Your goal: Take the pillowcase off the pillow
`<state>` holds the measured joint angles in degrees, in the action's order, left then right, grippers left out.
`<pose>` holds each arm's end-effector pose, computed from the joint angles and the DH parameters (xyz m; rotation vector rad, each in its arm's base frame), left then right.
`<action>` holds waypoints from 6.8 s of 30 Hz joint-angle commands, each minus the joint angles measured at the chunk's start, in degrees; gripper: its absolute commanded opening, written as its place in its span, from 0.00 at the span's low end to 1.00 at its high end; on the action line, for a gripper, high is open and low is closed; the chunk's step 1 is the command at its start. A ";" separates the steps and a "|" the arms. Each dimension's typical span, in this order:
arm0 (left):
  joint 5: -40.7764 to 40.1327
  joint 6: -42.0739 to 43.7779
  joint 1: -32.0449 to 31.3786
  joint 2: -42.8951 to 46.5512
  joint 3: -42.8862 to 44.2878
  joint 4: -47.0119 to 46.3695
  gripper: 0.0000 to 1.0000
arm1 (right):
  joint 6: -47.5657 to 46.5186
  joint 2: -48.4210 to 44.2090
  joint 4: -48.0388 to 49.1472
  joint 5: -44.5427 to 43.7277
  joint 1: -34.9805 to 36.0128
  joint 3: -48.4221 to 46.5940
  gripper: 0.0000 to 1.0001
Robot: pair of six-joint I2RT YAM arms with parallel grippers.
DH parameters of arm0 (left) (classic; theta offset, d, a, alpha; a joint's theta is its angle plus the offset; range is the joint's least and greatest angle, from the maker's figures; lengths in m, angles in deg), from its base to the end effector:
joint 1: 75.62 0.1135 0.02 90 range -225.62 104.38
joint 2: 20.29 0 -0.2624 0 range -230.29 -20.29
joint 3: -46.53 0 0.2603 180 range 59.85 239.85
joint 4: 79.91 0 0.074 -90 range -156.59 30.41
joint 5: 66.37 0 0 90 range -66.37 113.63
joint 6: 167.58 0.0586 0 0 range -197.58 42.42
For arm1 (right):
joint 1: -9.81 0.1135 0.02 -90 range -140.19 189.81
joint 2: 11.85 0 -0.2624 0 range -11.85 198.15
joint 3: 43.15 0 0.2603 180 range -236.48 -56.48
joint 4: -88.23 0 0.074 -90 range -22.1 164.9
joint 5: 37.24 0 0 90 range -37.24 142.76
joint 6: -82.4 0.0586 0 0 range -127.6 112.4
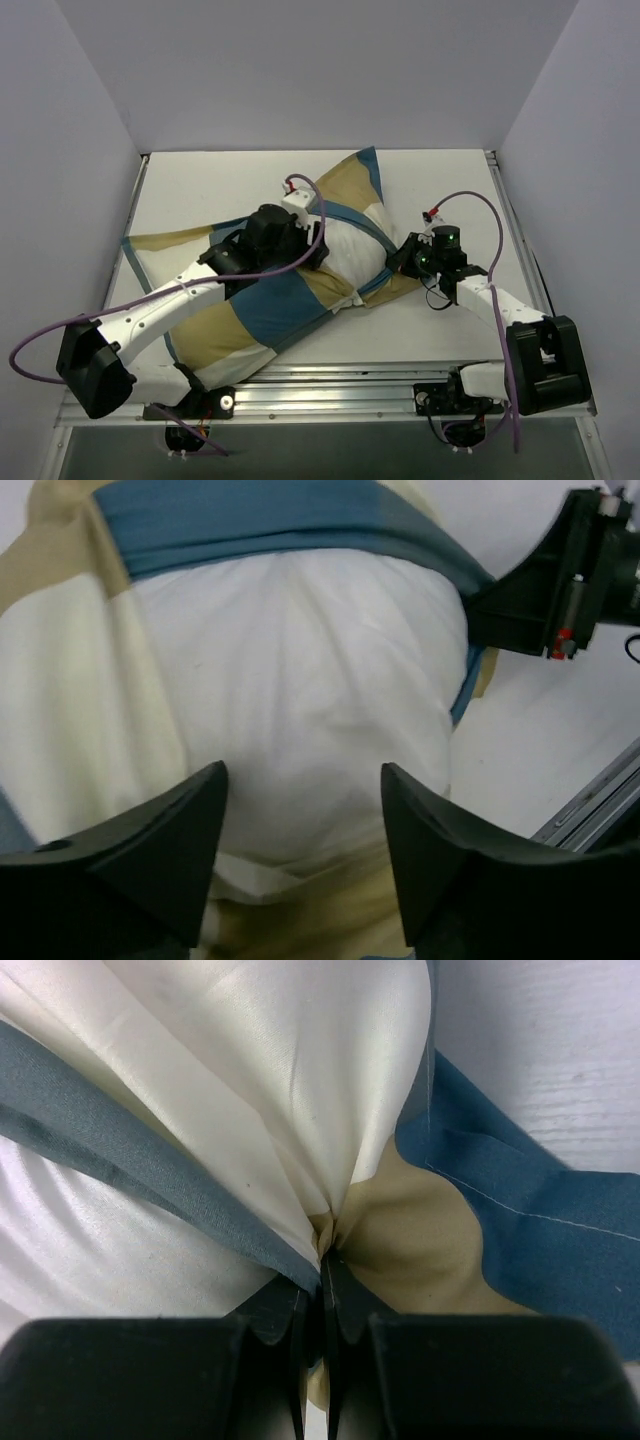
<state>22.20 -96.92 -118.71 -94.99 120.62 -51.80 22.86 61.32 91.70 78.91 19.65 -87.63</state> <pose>0.2400 -0.2225 0.3001 0.4240 2.0930 -0.6328 0.2783 0.0745 0.1858 0.0700 2.0789 0.8984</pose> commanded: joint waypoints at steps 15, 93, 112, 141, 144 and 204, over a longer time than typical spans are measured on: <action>-29.58 10.65 -19.57 -25.49 22.26 -8.02 0.82 | -2.51 -2.24 -2.12 -7.69 2.45 -4.26 0.01; -17.65 -19.35 5.21 2.54 5.14 11.66 0.02 | 4.43 -10.76 -14.78 -33.01 0.35 3.73 0.04; -5.77 -19.34 -10.43 3.69 -11.38 11.77 0.02 | -9.62 -14.89 -27.41 -26.85 15.09 -16.11 0.70; -9.38 -14.33 -12.98 4.20 -9.97 10.17 0.02 | -22.65 9.36 -17.95 -40.84 23.74 -31.60 0.30; -8.50 -15.12 -13.07 5.69 -11.73 10.88 0.02 | -21.24 9.45 -17.32 -41.35 17.85 -32.03 0.13; -18.67 20.58 -17.82 -27.94 35.71 12.70 0.97 | 2.33 -8.13 1.92 -20.97 8.34 -0.39 0.00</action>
<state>8.82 -75.10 -136.33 -119.40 150.35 -42.89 26.46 54.24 93.76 60.50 27.22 -86.26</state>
